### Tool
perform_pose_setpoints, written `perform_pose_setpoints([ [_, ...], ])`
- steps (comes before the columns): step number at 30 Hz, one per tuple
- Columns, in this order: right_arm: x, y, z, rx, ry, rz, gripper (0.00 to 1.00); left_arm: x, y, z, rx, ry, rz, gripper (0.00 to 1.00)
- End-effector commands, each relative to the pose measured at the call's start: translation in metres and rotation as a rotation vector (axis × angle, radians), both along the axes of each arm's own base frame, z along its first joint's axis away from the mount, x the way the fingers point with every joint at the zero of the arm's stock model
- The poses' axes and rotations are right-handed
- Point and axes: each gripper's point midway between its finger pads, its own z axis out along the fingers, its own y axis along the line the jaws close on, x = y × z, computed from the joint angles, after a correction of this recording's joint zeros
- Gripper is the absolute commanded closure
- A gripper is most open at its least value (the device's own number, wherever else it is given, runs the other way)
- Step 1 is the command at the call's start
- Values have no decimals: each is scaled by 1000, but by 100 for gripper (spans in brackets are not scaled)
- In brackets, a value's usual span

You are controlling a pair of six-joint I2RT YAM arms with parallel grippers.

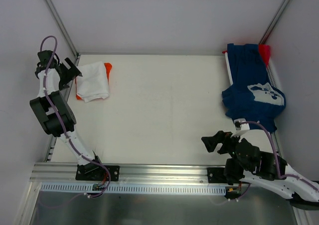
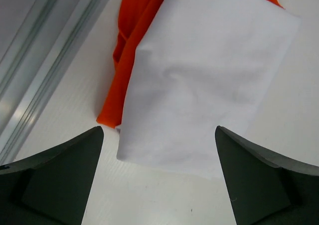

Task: Fold and stack the t-shirts
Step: Put the neatly folded tshirt into the corner of the board with the left arm

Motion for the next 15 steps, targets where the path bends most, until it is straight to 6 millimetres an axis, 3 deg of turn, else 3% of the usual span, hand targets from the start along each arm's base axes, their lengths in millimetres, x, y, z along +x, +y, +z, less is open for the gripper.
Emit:
perform_pose_setpoints([
  [1, -1, 2, 3, 15, -3, 11, 3, -3, -11, 28, -25, -131, -18, 4],
  [2, -1, 3, 4, 15, -5, 12, 3, -8, -15, 40, -20, -157, -20, 4],
  [3, 0, 4, 4, 8, -10, 15, 3, -17, -20, 34, -32, -142, -15, 4],
  [4, 1, 7, 6, 9, -14, 19, 2, -24, -23, 48, -24, -170, -3, 4],
  [5, 2, 9, 5, 4, -16, 20, 2, -30, -26, 50, -24, -173, 8, 4],
  [6, 3, 10, 3, -7, -20, 21, 2, -44, -30, 38, -34, -143, 35, 4],
  [7, 5, 14, 6, 6, -27, 20, 2, -50, -33, 40, -41, -149, 53, 4],
  [8, 5, 18, 4, -10, -23, 24, 2, -61, -37, 57, -24, -190, 63, 5],
  [9, 5, 22, 4, -11, -19, 34, 2, -73, -43, 48, -29, -177, 72, 5],
  [10, 6, 28, 7, 2, -23, 42, 2, -83, -48, 71, -6, -237, 67, 5],
  [12, 5, 37, 4, -21, -7, 68, 2, -98, -61, 73, 0, -261, 42, 5],
  [13, 6, 42, 9, -18, -15, 79, 2, -110, -67, 97, 46, -327, 21, 5],
  [15, 7, 48, 7, -67, -1, 92, 2, -124, -73, 109, 92, -371, 1, 4],
])
